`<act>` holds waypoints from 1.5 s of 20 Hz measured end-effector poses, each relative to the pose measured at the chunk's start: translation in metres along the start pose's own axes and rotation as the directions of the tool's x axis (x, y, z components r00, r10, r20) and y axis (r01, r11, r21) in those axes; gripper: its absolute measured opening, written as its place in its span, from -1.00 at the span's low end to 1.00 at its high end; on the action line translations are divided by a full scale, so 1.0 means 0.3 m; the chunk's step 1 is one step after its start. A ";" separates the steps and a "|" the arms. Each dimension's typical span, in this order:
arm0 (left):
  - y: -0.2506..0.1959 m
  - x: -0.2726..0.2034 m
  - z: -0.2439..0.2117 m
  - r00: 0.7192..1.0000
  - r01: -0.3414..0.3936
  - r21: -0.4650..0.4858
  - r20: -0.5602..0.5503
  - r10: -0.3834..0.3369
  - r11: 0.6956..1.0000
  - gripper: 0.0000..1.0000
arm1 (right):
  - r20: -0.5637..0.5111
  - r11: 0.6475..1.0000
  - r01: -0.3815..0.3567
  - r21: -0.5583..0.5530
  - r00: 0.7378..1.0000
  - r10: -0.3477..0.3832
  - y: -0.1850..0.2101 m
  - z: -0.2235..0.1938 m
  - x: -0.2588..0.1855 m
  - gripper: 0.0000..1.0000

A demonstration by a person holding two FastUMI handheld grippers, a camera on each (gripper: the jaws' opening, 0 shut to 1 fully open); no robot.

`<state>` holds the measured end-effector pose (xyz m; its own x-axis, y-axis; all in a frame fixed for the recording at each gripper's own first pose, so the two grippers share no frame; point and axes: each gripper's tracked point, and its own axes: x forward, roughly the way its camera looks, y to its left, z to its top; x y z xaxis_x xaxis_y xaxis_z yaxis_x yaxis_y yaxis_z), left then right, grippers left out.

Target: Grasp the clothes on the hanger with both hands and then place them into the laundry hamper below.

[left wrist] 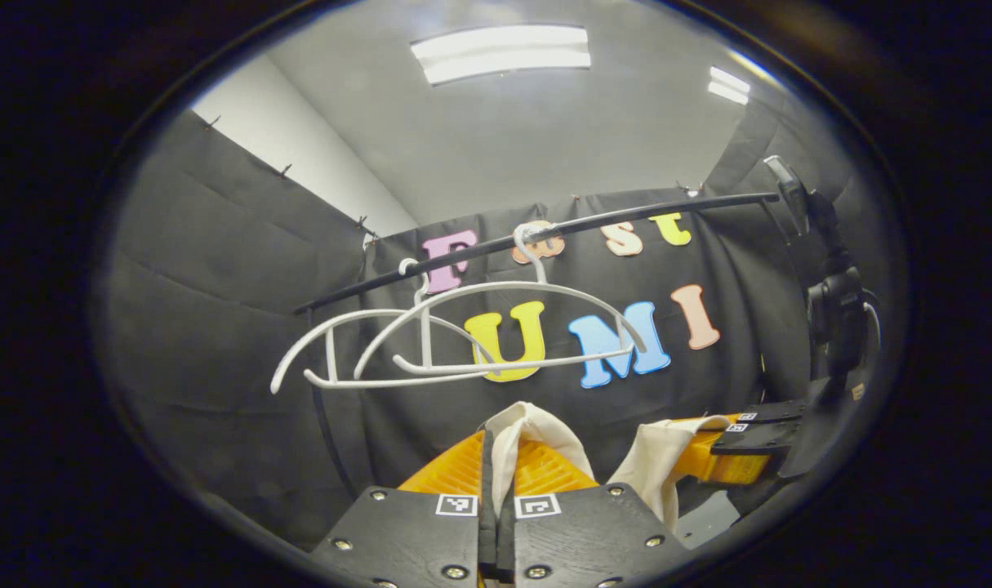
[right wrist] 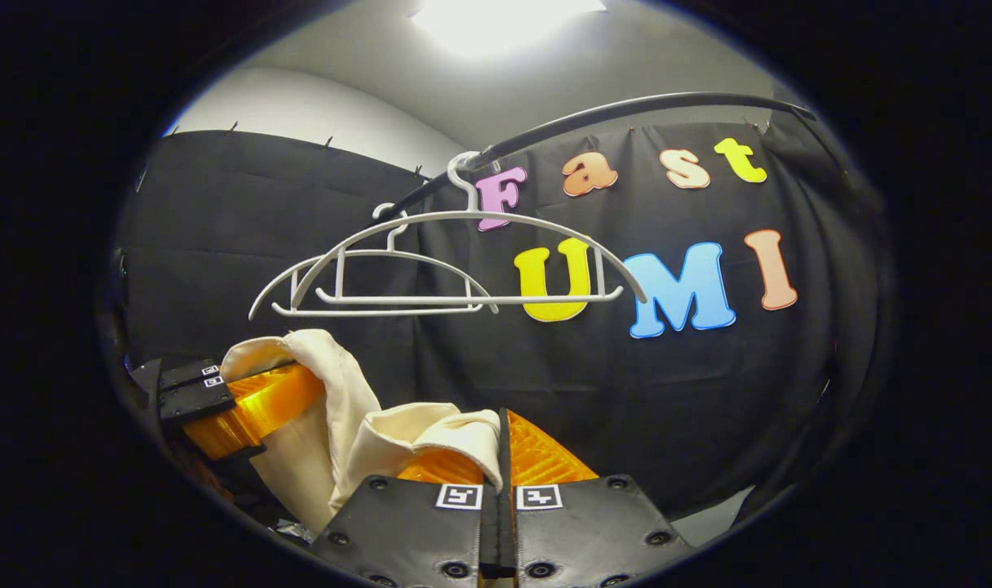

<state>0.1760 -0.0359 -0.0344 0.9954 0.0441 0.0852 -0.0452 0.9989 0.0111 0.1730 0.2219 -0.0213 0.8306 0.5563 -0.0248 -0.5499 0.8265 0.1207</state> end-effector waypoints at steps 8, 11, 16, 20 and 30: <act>-0.013 -0.054 -0.413 0.975 0.012 -0.010 -0.223 -0.014 1.000 -0.97 | -0.238 0.999 0.050 -0.004 0.970 -0.050 -0.023 -0.429 -0.101 -0.97; -0.017 -0.085 -0.534 0.958 0.020 -0.013 -0.284 -0.022 1.000 -0.96 | -0.312 0.997 0.076 -0.018 0.947 -0.078 -0.052 -0.568 -0.134 -0.98; -0.038 -0.149 -0.766 0.910 0.032 -0.018 -0.412 -0.036 0.999 -0.96 | -0.410 0.992 0.124 -0.032 0.903 -0.126 -0.104 -0.776 -0.195 -0.96; -0.079 -0.112 -0.979 0.861 0.048 -0.007 -0.506 -0.045 0.999 -0.96 | -0.478 0.987 0.151 -0.051 0.864 -0.157 -0.144 -0.901 -0.206 -0.96; -0.075 -0.271 -1.280 0.682 0.087 -0.011 -0.728 -0.068 0.996 -0.95 | -0.663 0.970 0.213 -0.114 0.711 -0.234 -0.201 -1.125 -0.314 -0.78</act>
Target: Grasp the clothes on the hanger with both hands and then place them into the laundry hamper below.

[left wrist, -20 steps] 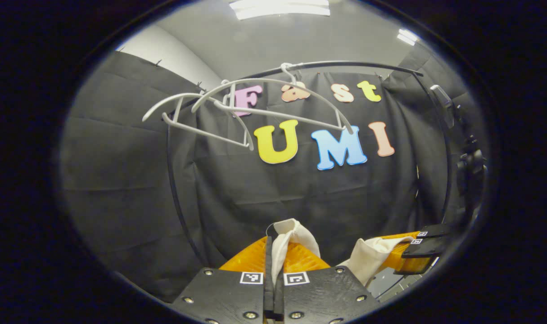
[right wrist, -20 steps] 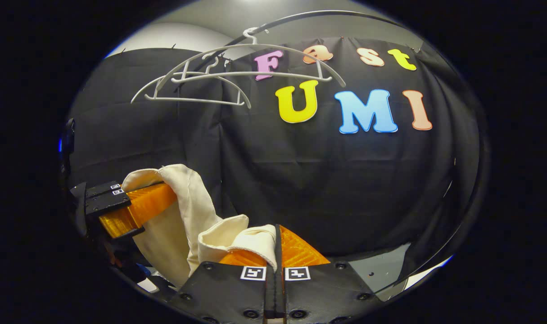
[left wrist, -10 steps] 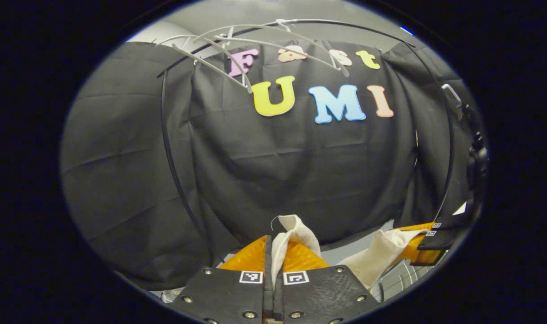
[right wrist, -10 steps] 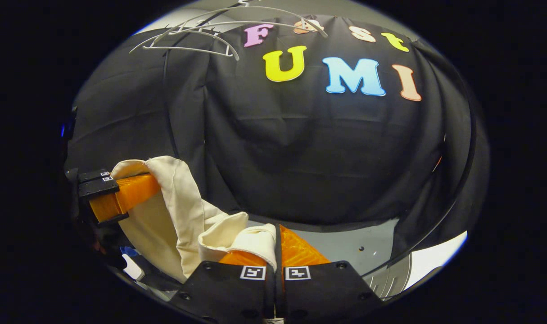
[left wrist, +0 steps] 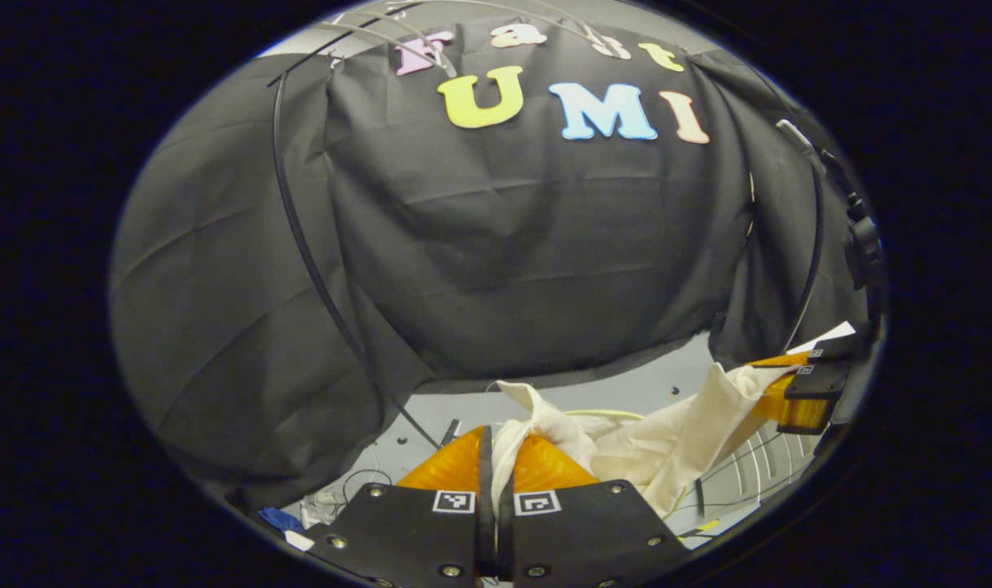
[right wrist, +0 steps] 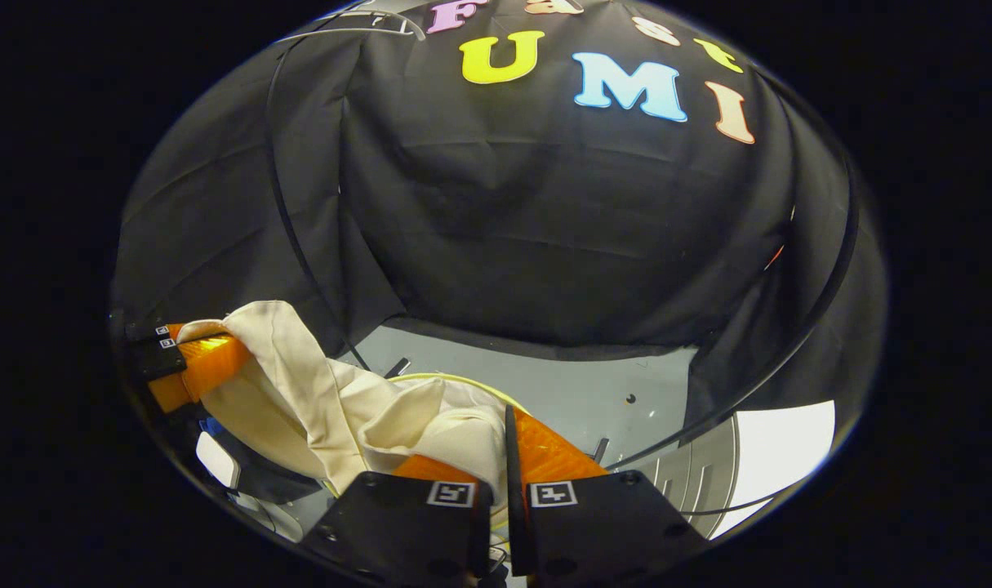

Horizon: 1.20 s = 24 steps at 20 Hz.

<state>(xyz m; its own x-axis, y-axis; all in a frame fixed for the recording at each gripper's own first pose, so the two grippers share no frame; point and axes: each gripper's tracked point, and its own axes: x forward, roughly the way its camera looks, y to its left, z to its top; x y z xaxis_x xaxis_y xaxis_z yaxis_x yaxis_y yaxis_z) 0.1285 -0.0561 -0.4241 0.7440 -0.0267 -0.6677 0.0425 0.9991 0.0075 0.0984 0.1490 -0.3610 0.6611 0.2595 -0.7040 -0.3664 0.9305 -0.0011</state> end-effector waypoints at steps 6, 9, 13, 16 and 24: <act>0.055 -0.048 0.028 1.000 -0.026 0.021 0.001 0.026 0.999 0.82 | 0.014 0.999 -0.001 -0.044 1.000 0.002 0.013 0.021 -0.072 0.61; 0.076 -0.092 0.106 0.998 -0.023 0.034 0.065 0.021 0.999 0.80 | 0.071 0.999 0.010 -0.052 0.997 -0.006 0.026 0.087 -0.131 0.94; 0.087 -0.218 0.254 0.985 -0.004 0.023 0.172 0.000 1.000 0.82 | 0.193 0.999 0.030 -0.024 0.981 -0.025 0.021 0.204 -0.273 1.00; 0.102 -0.340 0.402 0.965 0.009 0.021 0.261 -0.014 1.000 0.82 | 0.278 0.998 0.059 0.016 0.959 -0.061 -0.014 0.297 -0.399 1.00; 0.099 -0.592 0.704 0.895 0.019 -0.013 0.445 -0.011 1.000 0.82 | 0.472 0.988 0.132 0.078 0.868 -0.153 -0.147 0.442 -0.740 0.97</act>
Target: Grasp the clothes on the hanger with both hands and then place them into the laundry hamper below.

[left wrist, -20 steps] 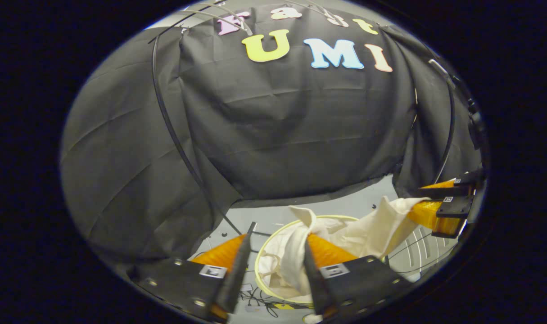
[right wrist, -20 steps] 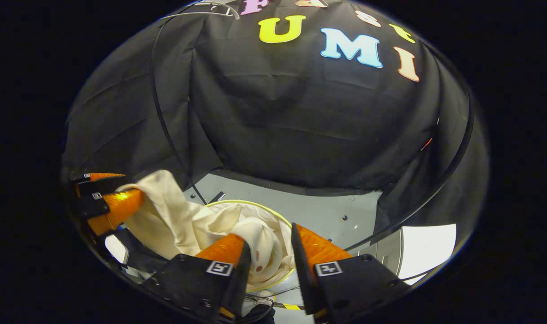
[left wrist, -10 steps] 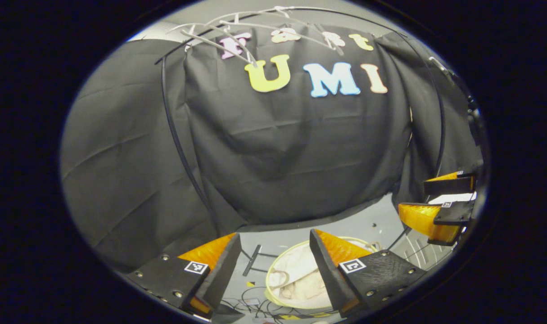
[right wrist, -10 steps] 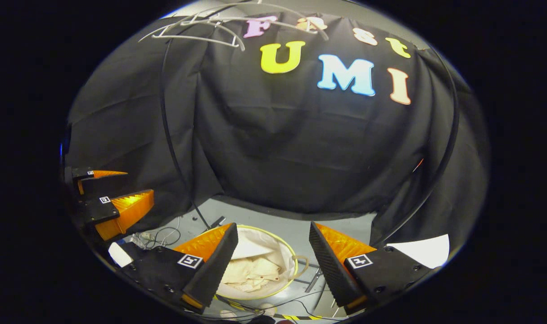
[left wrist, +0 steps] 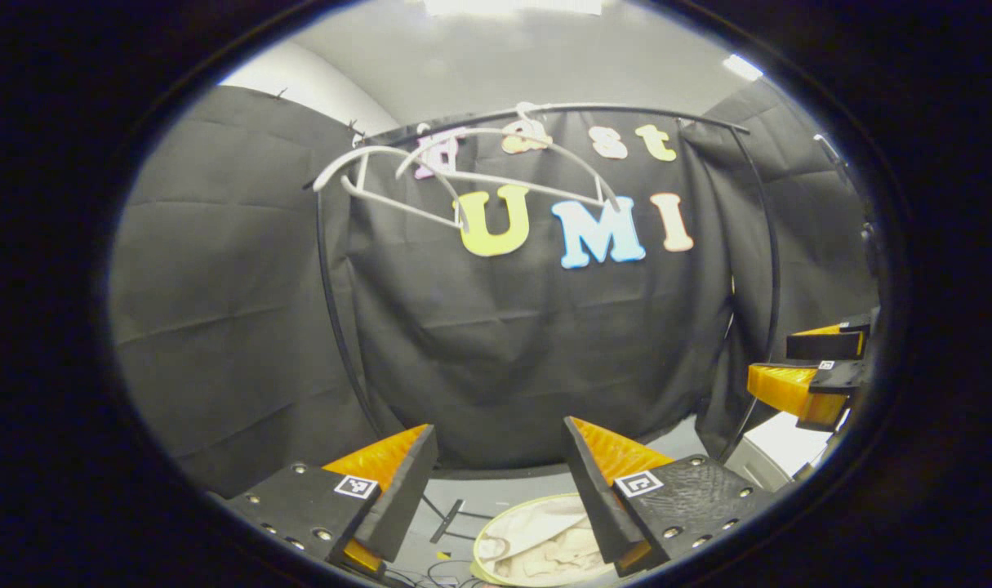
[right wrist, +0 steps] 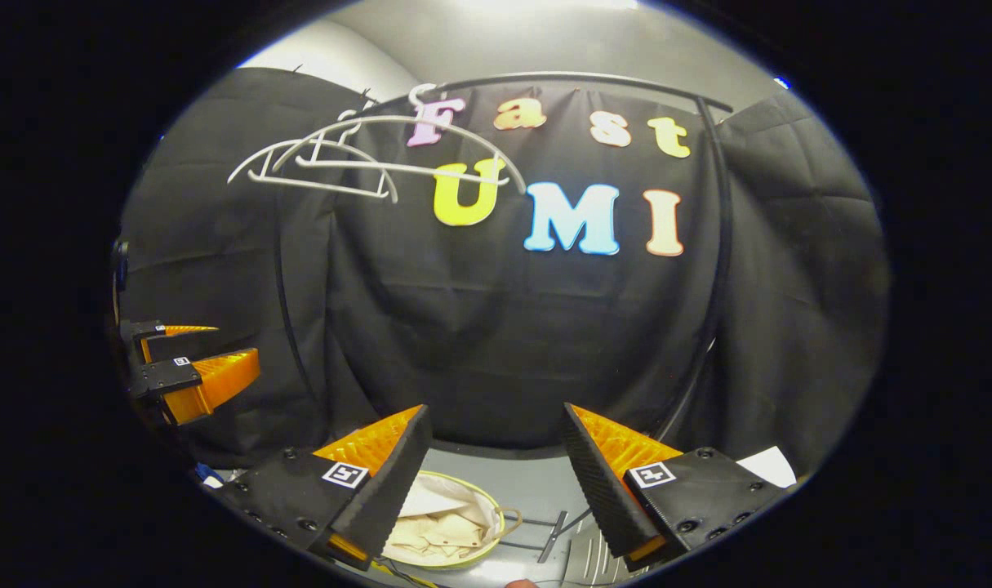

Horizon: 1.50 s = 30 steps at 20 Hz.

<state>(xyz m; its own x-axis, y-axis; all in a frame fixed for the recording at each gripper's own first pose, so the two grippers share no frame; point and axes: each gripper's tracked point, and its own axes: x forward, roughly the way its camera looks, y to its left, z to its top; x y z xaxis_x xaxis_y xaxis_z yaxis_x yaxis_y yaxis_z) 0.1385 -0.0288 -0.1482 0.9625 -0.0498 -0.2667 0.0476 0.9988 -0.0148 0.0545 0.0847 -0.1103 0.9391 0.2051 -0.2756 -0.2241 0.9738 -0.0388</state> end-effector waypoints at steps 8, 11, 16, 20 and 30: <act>-0.040 -0.224 0.296 0.988 0.005 -0.010 0.155 -0.004 1.000 0.80 | 0.137 0.995 0.087 0.040 0.986 -0.091 -0.235 0.226 -0.229 0.94; -0.036 -0.341 0.391 0.980 -0.006 -0.015 0.200 0.009 1.000 0.80 | 0.176 0.993 0.112 0.047 0.977 -0.118 -0.292 0.273 -0.319 0.99; -0.025 -0.433 0.463 0.971 -0.016 -0.007 0.237 0.017 1.000 0.79 | 0.213 0.986 0.148 0.075 0.964 -0.161 -0.353 0.307 -0.423 0.93; -0.024 -0.473 0.486 0.968 -0.007 -0.012 0.250 0.010 1.000 0.79 | 0.231 0.979 0.183 0.089 0.952 -0.199 -0.390 0.322 -0.476 0.93; -0.051 -0.463 0.506 0.963 -0.013 -0.007 0.271 0.015 1.000 0.76 | 0.255 0.975 0.195 0.104 0.943 -0.216 -0.383 0.333 -0.503 0.94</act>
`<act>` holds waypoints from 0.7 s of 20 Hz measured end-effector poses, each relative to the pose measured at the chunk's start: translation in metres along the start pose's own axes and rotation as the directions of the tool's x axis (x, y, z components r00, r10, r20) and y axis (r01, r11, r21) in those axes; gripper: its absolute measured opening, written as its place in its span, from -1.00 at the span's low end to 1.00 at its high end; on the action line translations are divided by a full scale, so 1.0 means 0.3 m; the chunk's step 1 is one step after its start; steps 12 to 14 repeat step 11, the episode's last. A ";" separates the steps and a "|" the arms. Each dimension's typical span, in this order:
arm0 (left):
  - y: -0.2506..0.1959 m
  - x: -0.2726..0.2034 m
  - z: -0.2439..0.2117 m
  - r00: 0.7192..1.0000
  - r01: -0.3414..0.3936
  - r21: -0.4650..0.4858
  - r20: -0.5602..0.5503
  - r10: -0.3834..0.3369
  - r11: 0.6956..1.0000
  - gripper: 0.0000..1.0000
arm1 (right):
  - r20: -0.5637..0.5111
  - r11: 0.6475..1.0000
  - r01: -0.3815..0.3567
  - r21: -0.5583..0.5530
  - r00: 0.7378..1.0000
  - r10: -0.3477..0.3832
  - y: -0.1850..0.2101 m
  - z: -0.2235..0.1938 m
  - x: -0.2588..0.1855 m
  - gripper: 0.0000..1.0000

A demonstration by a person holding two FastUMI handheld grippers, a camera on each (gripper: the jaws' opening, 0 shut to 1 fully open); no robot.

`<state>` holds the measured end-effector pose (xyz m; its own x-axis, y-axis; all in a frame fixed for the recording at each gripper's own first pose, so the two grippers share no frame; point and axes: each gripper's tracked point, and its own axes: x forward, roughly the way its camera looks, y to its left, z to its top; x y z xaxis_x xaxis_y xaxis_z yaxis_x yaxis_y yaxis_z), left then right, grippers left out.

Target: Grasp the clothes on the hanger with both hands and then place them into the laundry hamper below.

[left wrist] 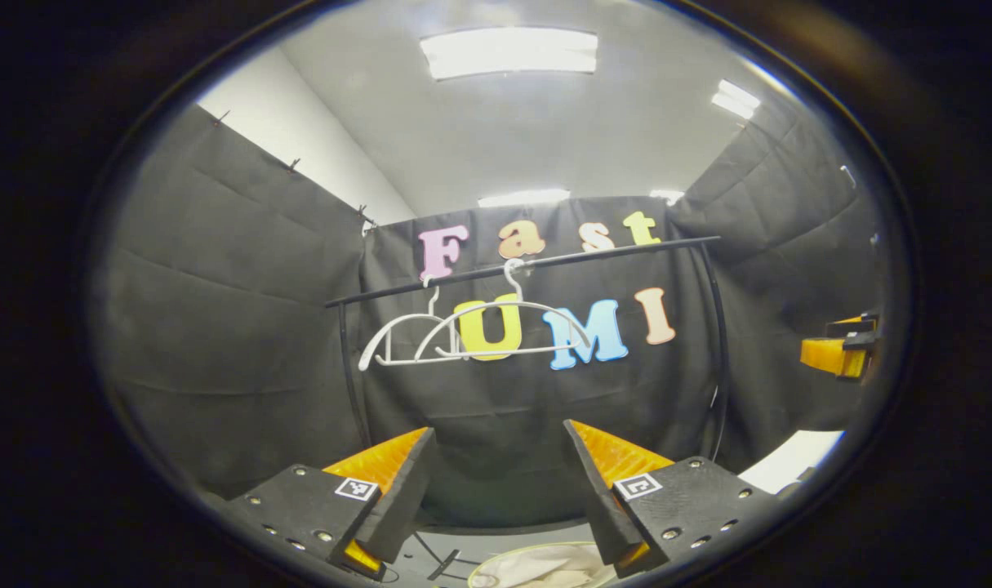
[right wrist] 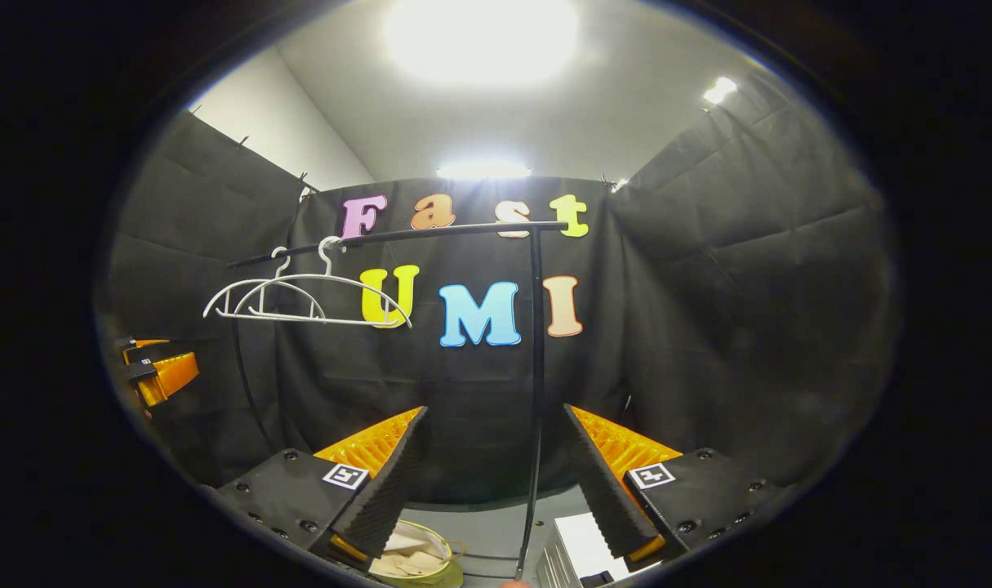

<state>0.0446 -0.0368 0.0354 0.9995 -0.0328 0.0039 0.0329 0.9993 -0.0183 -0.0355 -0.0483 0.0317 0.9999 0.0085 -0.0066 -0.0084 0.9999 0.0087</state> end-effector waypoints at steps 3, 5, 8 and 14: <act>0.011 -0.029 0.013 1.000 -0.001 -0.006 0.006 0.001 1.000 0.76 | 0.005 1.000 -0.009 -0.003 1.000 0.009 0.017 0.001 0.007 0.99; 0.012 -0.036 0.017 1.000 -0.002 -0.002 0.010 0.002 1.000 0.76 | 0.008 1.000 -0.015 -0.002 1.000 0.015 0.028 0.006 0.012 0.99; 0.009 -0.036 0.016 1.000 0.000 -0.006 0.013 0.000 1.000 0.77 | 0.014 1.000 -0.019 -0.001 1.000 0.019 0.033 0.009 0.024 0.94; 0.010 -0.039 0.014 1.000 -0.003 -0.009 0.011 0.003 1.000 0.78 | 0.012 1.000 -0.026 0.000 1.000 0.026 0.043 0.004 0.033 0.99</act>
